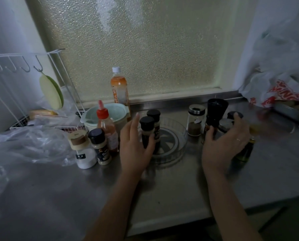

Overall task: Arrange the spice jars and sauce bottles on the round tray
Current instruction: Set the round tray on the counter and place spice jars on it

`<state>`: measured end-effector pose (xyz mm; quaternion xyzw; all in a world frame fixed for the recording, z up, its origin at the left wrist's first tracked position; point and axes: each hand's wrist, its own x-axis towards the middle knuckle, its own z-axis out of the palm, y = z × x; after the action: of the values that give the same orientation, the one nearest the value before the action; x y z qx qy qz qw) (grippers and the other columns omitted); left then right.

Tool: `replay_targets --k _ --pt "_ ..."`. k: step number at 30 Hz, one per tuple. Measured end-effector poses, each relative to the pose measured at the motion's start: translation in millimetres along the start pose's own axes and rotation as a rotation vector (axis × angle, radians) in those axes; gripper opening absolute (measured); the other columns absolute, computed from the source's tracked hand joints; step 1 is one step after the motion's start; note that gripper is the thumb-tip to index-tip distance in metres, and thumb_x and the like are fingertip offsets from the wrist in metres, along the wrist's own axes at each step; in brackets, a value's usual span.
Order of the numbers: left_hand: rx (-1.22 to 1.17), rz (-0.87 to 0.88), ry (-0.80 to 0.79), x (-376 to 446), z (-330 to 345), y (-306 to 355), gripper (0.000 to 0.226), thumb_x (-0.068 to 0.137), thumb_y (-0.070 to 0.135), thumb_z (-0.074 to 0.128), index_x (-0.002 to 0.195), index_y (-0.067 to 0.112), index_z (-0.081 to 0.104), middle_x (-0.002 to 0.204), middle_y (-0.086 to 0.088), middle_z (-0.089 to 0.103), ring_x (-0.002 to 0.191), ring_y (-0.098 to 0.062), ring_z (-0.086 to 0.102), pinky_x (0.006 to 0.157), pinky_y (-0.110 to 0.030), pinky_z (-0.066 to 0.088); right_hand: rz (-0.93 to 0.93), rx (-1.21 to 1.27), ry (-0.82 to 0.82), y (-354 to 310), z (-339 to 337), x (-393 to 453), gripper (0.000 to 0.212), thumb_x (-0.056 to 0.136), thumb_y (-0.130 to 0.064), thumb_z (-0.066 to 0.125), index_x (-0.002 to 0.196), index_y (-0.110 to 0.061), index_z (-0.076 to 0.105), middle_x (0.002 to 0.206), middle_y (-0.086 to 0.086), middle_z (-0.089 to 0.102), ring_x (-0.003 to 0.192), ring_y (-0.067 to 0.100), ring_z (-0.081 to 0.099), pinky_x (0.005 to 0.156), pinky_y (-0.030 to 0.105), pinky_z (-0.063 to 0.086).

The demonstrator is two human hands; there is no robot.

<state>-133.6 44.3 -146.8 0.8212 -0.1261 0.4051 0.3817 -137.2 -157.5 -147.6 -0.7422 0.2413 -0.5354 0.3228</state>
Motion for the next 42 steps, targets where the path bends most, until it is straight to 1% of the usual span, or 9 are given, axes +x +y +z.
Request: replay_targets --k 4,9,15,20,27,30,36,40,42 --pt "0.208 -0.084 0.423 -1.5 -15.5 -8.8 0.052 0.080 0.029 0.056 0.124 0.004 0.047 0.119 -0.026 0.053 0.115 -0.029 0.041 0.098 -0.039 0.032 0.072 0.006 -0.041 -2.4 0.0 -4.5 0.065 0.082 -0.026 0.066 0.138 -0.013 0.035 0.143 0.019 0.040 0.129 0.039 0.035 0.107 0.047 0.031" --pt "0.372 -0.319 0.542 2.3 -18.6 -26.1 0.052 0.080 0.023 0.067 0.123 0.003 0.046 0.123 -0.025 0.053 0.117 -0.041 0.049 0.099 -0.050 0.037 0.096 -0.091 -0.068 -3.2 1.0 -7.2 0.069 0.079 -0.030 0.068 0.138 -0.011 0.036 0.138 0.019 0.046 0.121 0.041 0.043 0.097 0.049 0.037" --pt "0.291 -0.367 0.452 -0.6 -11.0 -33.7 0.057 0.078 0.003 0.062 0.131 -0.003 0.040 0.132 -0.031 0.046 0.122 -0.044 0.045 0.103 -0.046 0.038 0.146 0.081 -0.052 -6.0 -2.0 -9.0 0.073 0.073 -0.026 0.070 0.137 -0.015 0.035 0.140 0.014 0.045 0.125 0.037 0.041 0.100 0.052 0.042" --pt "0.119 -0.370 0.446 2.4 -17.3 -30.1 0.058 0.083 0.003 0.059 0.136 0.011 0.039 0.130 -0.028 0.044 0.120 -0.038 0.043 0.100 -0.032 0.030 -0.069 0.503 0.062 -9.1 -9.5 -13.5 0.065 0.076 -0.012 0.072 0.133 -0.012 0.040 0.135 0.008 0.041 0.127 0.024 0.042 0.108 0.025 0.035" --pt "-0.042 -0.080 0.455 6.5 -21.0 -2.0 0.058 0.083 -0.006 0.063 0.128 0.019 0.037 0.134 -0.029 0.039 0.129 -0.010 0.029 0.109 -0.008 0.020 -0.138 0.674 -0.301 -25.9 2.1 -29.5 0.067 0.080 -0.009 0.069 0.134 -0.023 0.034 0.132 -0.009 0.041 0.128 -0.001 0.041 0.107 0.030 0.042" --pt "-0.087 -0.061 0.345 8.6 -13.1 4.0 0.063 0.078 -0.005 0.069 0.129 0.019 0.039 0.134 -0.026 0.041 0.129 -0.019 0.034 0.110 -0.021 0.031 -0.161 0.614 -0.497 -24.0 7.6 -33.7 0.064 0.080 -0.022 0.069 0.134 -0.031 0.035 0.134 -0.006 0.043 0.127 0.015 0.047 0.105 0.042 0.044" --pt "-0.234 -0.182 0.123 13.7 4.8 -15.8 0.058 0.081 -0.002 0.064 0.133 0.018 0.045 0.135 -0.008 0.043 0.128 -0.022 0.042 0.102 -0.046 0.046 -0.228 0.494 -0.565 -23.3 10.9 -34.0 0.056 0.079 -0.021 0.070 0.128 -0.021 0.041 0.123 0.001 0.053 0.114 0.017 0.055 0.096 0.028 0.046" --pt "-0.184 -0.156 0.044 14.8 6.5 -14.4 0.052 0.083 -0.005 0.060 0.131 0.009 0.051 0.136 -0.015 0.047 0.128 -0.022 0.043 0.106 -0.006 0.027 -0.264 0.481 -0.563 -25.3 5.8 -33.2 0.053 0.084 -0.027 0.062 0.131 -0.017 0.041 0.126 0.001 0.053 0.116 0.017 0.053 0.100 0.038 0.047" --pt "-0.201 -0.154 0.006 13.8 5.8 -12.8 0.055 0.083 -0.006 0.057 0.134 0.011 0.048 0.138 -0.012 0.047 0.129 -0.016 0.040 0.104 -0.001 0.023 -0.324 0.434 -0.294 -18.6 -2.4 -23.1 0.048 0.089 -0.028 0.051 0.131 -0.009 0.044 0.131 0.015 0.053 0.121 0.027 0.050 0.103 0.047 0.042"
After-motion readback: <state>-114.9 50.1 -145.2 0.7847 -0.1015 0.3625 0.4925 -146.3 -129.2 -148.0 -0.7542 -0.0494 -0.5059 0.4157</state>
